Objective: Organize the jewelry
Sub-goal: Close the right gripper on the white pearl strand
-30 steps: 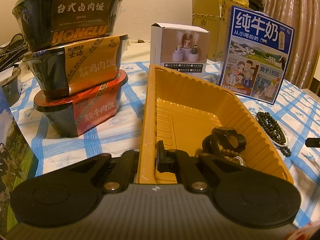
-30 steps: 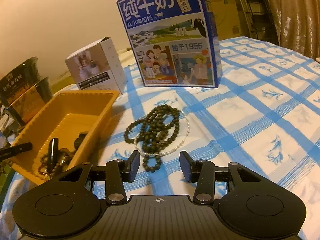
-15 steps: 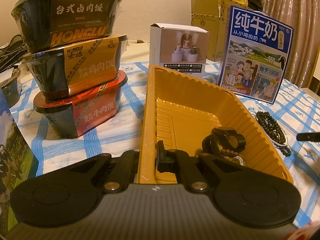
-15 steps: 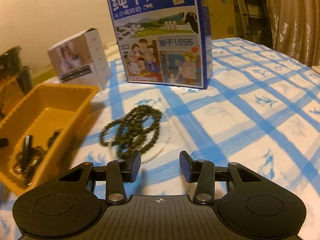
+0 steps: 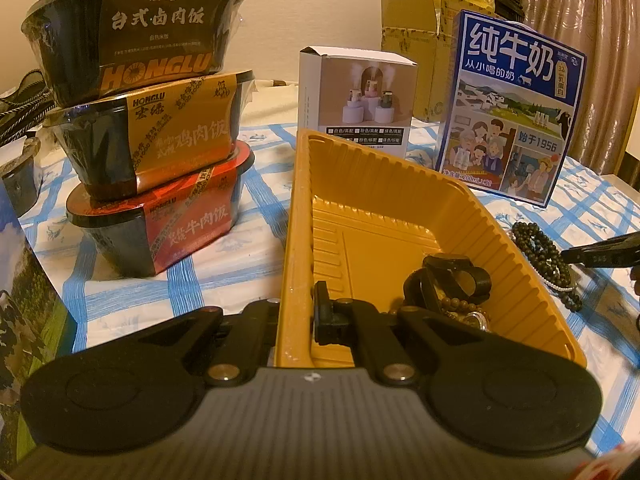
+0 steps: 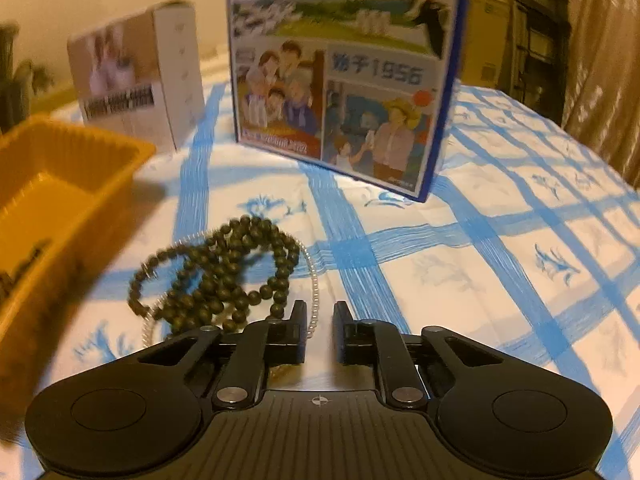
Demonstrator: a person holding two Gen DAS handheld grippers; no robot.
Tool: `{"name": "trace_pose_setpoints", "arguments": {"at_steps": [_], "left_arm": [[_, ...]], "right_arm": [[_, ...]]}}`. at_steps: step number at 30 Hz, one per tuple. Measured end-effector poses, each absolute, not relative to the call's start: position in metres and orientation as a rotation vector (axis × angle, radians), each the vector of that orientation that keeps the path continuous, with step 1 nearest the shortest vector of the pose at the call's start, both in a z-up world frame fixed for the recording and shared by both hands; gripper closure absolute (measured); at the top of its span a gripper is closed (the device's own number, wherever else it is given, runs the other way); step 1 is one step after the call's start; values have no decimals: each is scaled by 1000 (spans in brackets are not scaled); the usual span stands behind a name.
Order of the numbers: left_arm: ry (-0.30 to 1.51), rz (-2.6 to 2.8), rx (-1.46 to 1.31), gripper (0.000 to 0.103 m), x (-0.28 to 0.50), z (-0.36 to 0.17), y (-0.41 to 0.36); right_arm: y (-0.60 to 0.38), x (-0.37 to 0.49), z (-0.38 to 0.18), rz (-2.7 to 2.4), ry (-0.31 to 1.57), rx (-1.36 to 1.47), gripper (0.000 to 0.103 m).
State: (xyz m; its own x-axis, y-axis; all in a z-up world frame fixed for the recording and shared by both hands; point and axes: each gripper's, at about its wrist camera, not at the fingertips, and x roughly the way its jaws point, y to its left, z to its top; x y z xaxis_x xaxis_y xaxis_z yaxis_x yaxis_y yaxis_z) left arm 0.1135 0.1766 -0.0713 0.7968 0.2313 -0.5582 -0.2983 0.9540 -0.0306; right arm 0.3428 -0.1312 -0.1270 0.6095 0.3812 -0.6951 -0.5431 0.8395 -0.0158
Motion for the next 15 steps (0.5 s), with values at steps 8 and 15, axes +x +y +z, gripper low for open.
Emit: {"name": "trace_pose_setpoints", "arguments": {"at_steps": [8, 15], "left_arm": [[584, 283, -121, 100, 112, -72, 177], [583, 285, -126, 100, 111, -73, 177]], "right_arm": [[-124, 358, -108, 558, 694, -197, 101], [-129, 343, -53, 668, 586, -56, 101]]}}
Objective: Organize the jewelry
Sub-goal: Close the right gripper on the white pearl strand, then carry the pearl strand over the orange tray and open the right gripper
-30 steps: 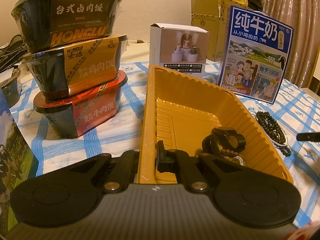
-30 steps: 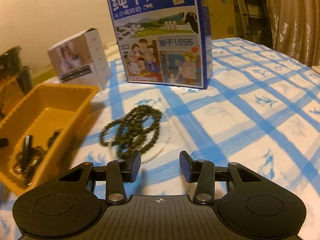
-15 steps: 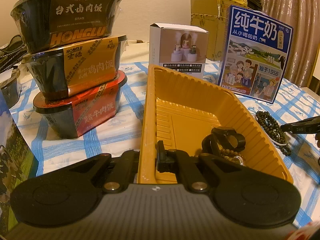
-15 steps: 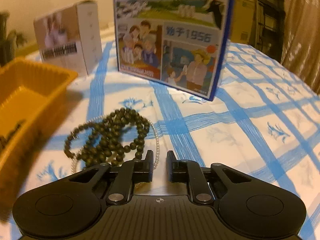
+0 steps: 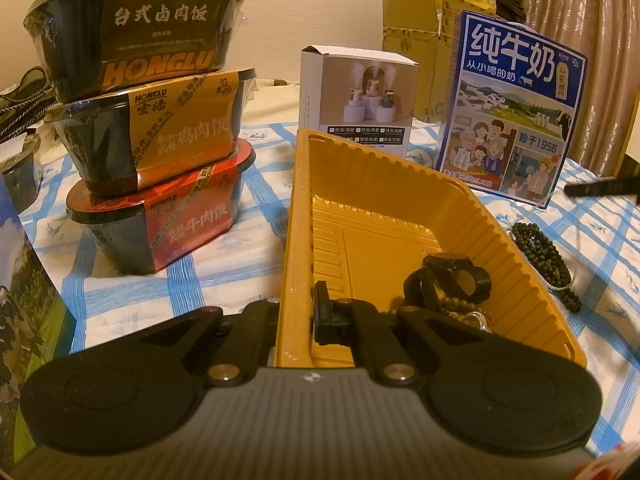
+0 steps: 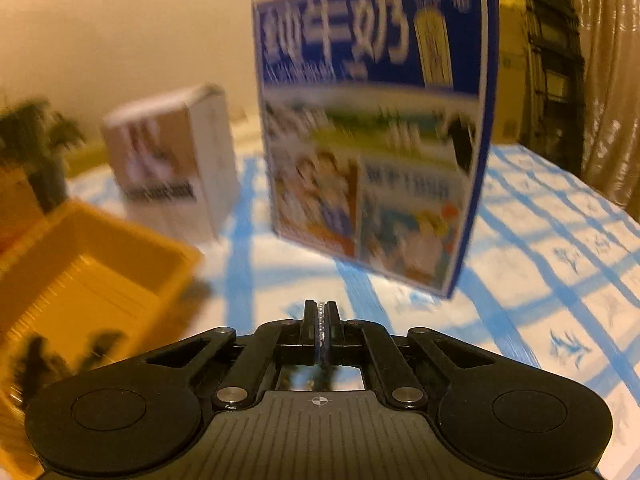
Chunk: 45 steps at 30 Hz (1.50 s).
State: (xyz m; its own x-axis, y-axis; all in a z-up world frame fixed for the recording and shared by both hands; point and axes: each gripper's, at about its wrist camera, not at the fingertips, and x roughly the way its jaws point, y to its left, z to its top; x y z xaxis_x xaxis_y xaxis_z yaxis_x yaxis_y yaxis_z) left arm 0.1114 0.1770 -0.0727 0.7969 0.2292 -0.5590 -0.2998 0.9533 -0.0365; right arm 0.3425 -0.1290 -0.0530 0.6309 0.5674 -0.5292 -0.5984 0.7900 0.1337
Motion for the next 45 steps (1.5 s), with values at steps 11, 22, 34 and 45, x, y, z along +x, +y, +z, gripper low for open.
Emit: {"name": "trace_pose_setpoints", "arguments": {"at_steps": [11, 22, 34, 45], "left_arm": [[580, 285, -130, 100, 111, -73, 177], [580, 285, -128, 100, 111, -73, 177], [580, 286, -131, 100, 111, -72, 177], [579, 284, -131, 100, 111, -70, 176]], "right_arm": [[-137, 293, 37, 826, 407, 53, 101], [-151, 276, 65, 834, 389, 41, 101], [-141, 267, 62, 852, 443, 2, 101], [-113, 262, 86, 934, 431, 11, 101]]}}
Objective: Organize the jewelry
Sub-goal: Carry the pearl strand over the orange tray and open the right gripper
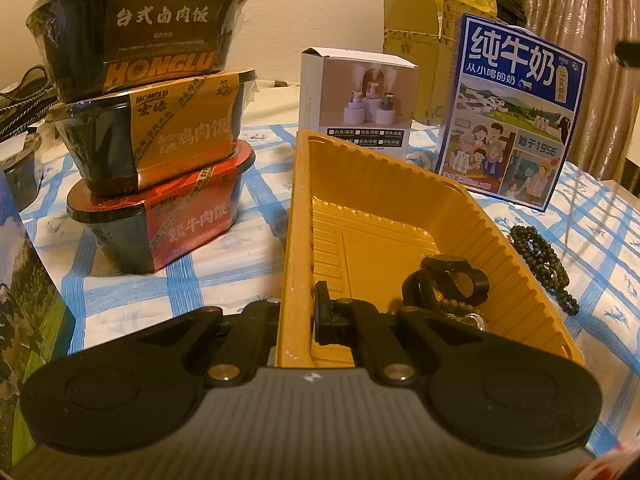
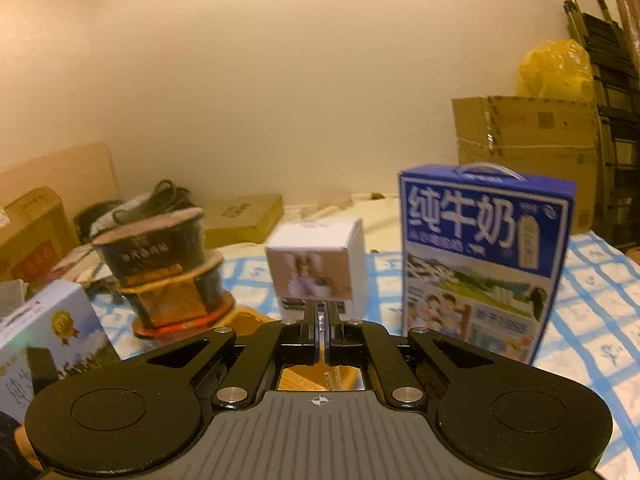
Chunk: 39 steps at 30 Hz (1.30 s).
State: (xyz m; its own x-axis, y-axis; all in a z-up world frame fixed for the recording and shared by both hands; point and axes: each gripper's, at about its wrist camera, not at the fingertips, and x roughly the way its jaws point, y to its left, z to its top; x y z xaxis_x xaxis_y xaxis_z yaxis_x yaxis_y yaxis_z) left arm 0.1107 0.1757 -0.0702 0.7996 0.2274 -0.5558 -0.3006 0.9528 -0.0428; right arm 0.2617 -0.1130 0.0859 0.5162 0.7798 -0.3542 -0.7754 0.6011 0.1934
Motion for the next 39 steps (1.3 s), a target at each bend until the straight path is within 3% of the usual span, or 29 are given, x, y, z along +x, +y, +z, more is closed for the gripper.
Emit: {"name": "trace_pose_setpoints", "arguments": {"at_steps": [23, 39], "left_arm": [[576, 282, -131, 100, 110, -69, 175], [577, 280, -134, 99, 110, -69, 176]], "right_arm": [[-2, 273, 102, 1155, 492, -42, 101], [30, 279, 16, 1098, 703, -46, 101]]}}
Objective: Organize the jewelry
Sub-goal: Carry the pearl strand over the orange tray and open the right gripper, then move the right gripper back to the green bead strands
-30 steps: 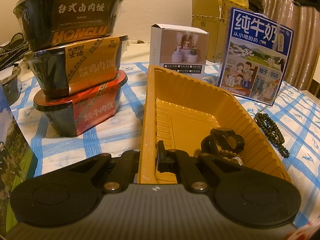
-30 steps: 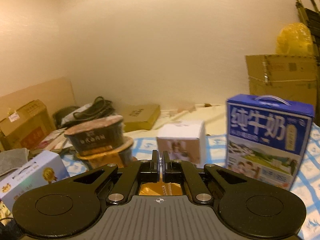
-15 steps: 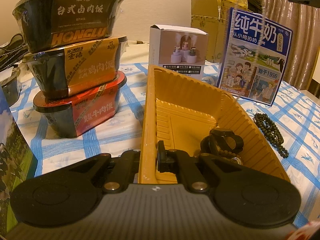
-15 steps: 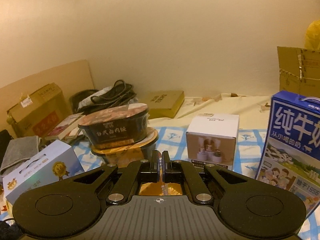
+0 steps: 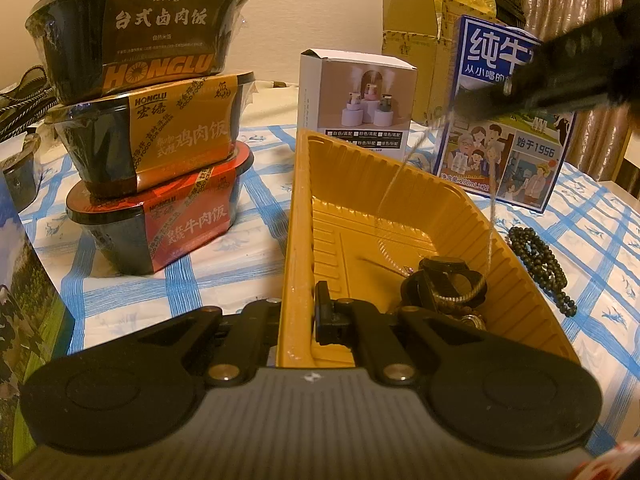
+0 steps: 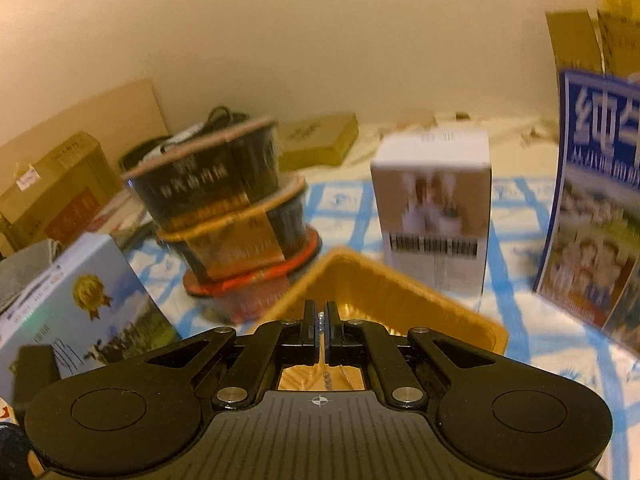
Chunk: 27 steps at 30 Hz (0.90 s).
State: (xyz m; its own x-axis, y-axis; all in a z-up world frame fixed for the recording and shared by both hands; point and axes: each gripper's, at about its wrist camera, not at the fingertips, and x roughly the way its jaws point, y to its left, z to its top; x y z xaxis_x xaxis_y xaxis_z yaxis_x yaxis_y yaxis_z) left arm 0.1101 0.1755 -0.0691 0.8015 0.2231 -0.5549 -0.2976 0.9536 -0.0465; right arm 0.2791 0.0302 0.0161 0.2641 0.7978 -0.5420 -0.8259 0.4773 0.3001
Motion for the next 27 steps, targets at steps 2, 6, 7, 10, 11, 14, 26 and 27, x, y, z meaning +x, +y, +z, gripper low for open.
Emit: {"name": "trace_pose_setpoints", "arguments": {"at_steps": [2, 6, 7, 10, 11, 14, 26, 27], "left_arm": [[577, 279, -132, 99, 110, -69, 176], [576, 279, -135, 99, 110, -69, 175], [575, 279, -135, 99, 109, -69, 175], [575, 279, -139, 99, 109, -69, 176], [575, 280, -139, 99, 109, -69, 176], [575, 280, -140, 99, 109, -69, 176], [577, 280, -145, 99, 109, -70, 177], [577, 281, -145, 99, 109, -70, 176]], "right_arm": [[32, 280, 7, 1090, 727, -42, 101], [32, 281, -7, 1073, 761, -43, 101], [32, 280, -11, 1068, 768, -42, 101], [29, 278, -21, 1062, 789, -45, 101], [29, 277, -24, 1063, 799, -46, 101], [25, 272, -33, 1065, 817, -63, 97], [-31, 244, -45, 1028, 815, -12, 59], [-38, 243, -45, 1015, 815, -7, 59]]}}
